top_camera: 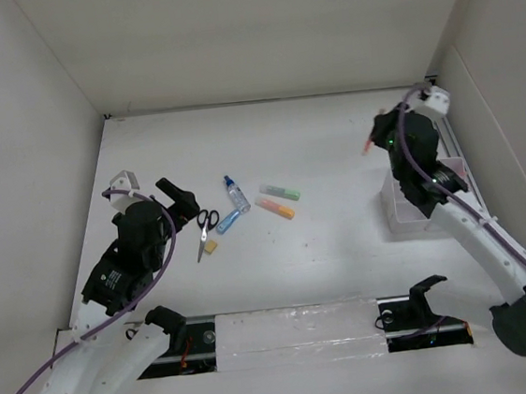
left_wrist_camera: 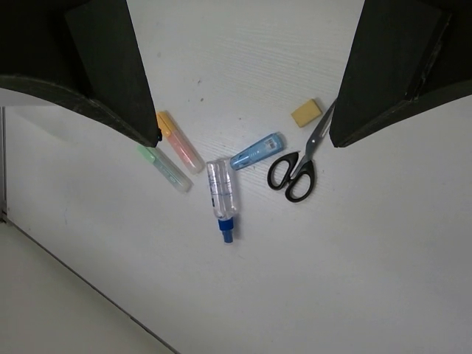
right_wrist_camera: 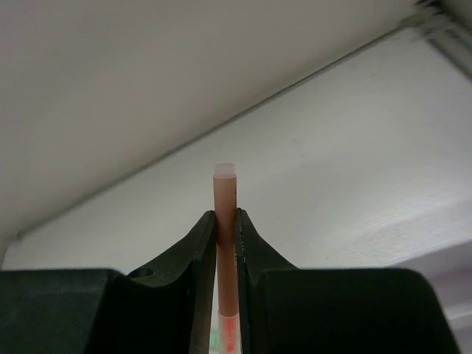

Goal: Sort the stationery into containers
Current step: Place the stationery into the container

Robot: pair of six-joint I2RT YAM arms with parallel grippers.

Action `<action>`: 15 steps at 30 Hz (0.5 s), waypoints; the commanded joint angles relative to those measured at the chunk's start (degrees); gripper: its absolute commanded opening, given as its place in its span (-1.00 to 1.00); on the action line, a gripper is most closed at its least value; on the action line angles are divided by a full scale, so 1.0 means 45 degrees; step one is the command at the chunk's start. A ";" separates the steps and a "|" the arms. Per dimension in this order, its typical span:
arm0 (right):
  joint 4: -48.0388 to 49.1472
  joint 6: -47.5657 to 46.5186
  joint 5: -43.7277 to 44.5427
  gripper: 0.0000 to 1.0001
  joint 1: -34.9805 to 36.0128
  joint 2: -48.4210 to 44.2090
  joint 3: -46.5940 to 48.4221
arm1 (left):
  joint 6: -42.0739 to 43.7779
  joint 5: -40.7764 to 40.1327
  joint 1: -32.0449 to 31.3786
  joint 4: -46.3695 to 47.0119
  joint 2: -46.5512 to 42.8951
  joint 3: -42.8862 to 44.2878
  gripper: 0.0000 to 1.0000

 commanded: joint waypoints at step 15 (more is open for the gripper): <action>-0.3498 0.5640 0.8919 -1.00 -0.4855 -0.0364 -0.0027 | 0.0658 0.0893 0.0045 0.0765 0.0064 0.0155 1.00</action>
